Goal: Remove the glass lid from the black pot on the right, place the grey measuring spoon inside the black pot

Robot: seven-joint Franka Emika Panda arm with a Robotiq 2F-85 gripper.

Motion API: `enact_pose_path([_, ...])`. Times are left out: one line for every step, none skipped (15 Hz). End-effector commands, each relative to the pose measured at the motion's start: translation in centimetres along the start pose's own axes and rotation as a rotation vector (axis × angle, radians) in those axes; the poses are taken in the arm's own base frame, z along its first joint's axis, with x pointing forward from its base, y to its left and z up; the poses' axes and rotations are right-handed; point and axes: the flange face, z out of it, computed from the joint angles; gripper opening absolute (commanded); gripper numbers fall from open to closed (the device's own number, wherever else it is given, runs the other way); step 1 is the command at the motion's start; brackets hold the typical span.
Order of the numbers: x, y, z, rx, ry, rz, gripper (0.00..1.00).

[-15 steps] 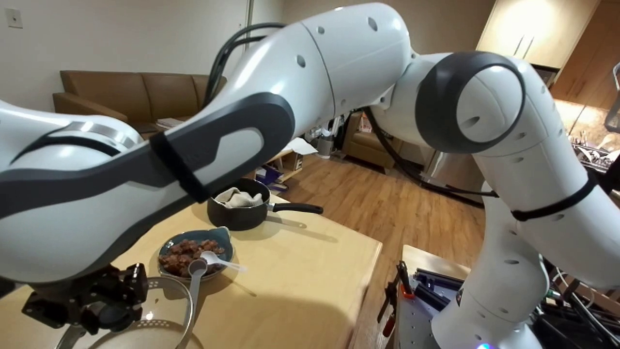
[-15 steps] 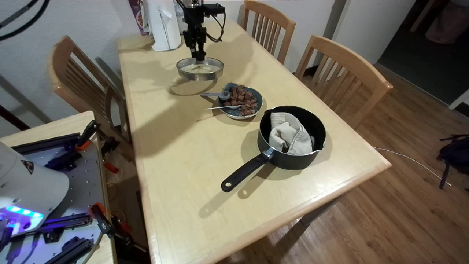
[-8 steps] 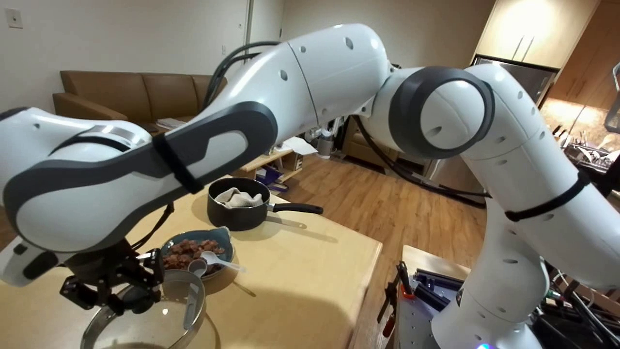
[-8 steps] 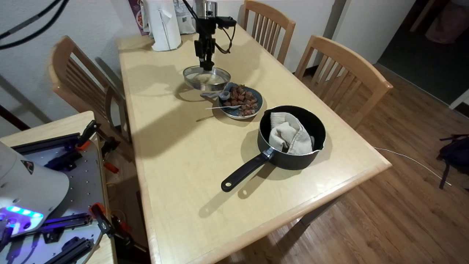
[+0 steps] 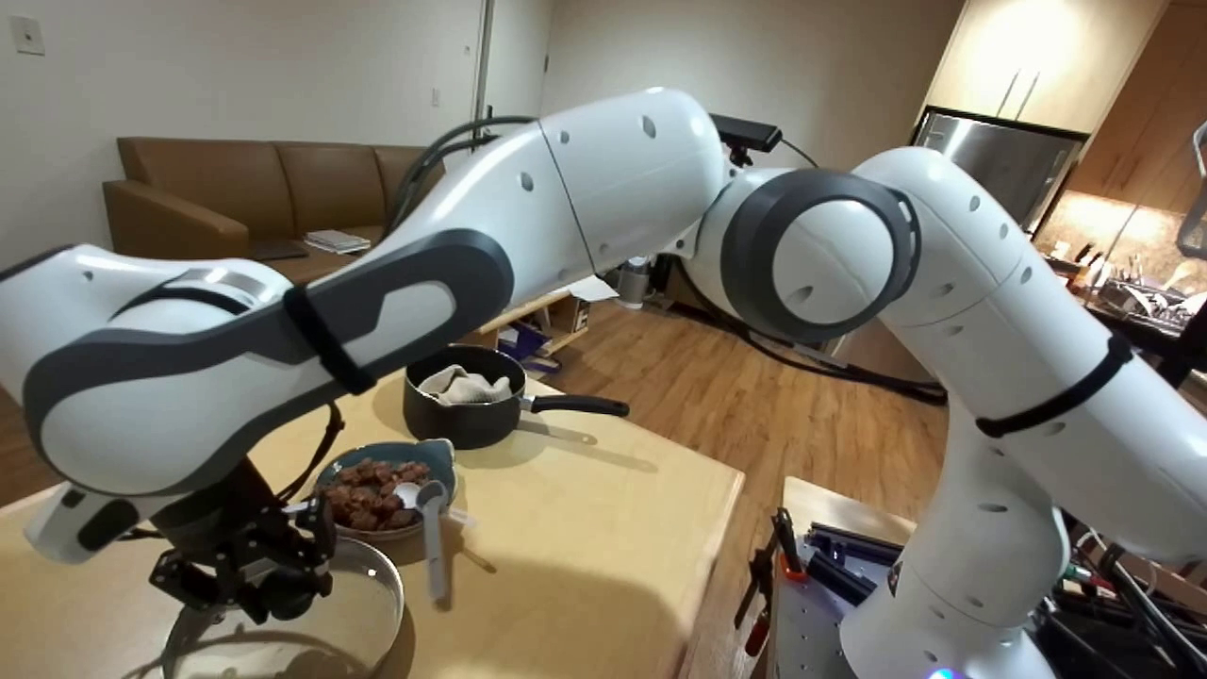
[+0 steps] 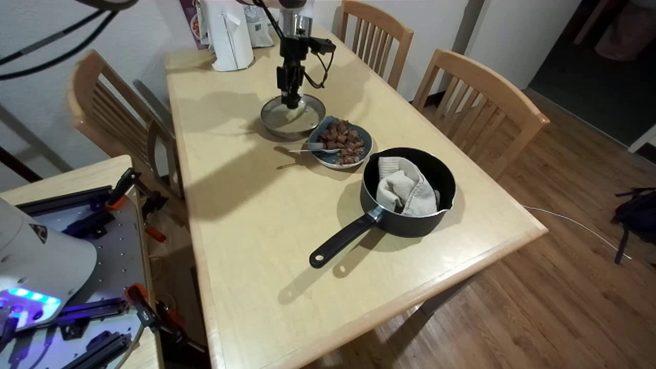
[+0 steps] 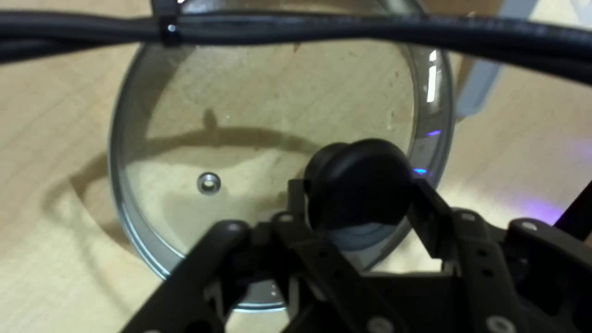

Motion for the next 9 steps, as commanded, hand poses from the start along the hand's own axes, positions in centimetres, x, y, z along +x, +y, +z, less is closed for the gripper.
enact_pose_path([-0.8, 1.1, 2.3, 0.044, 0.054, -0.012, 0.34])
enact_pose_path([-0.8, 1.1, 2.1, 0.054, 0.062, -0.011, 0.34])
enact_pose_path([-0.8, 1.4, 1.9, 0.041, 0.044, -0.009, 0.34])
enact_pose_path([-0.9, 1.4, 1.6, 0.042, 0.057, 0.004, 0.46])
enact_pose_path([-1.1, 1.4, 1.4, 0.044, 0.061, 0.021, 0.84])
enact_pose_path([-1.3, 1.3, 1.0, 0.046, 0.057, 0.024, 0.84])
enact_pose_path([-1.4, 1.3, 0.5, 0.041, 0.049, 0.031, 0.88])
enact_pose_path([-1.5, 1.2, 0.1, 0.040, 0.053, 0.035, 0.94])
enact_pose_path([-1.6, 1.0, -0.7, 0.024, 0.050, 0.043, 0.98])
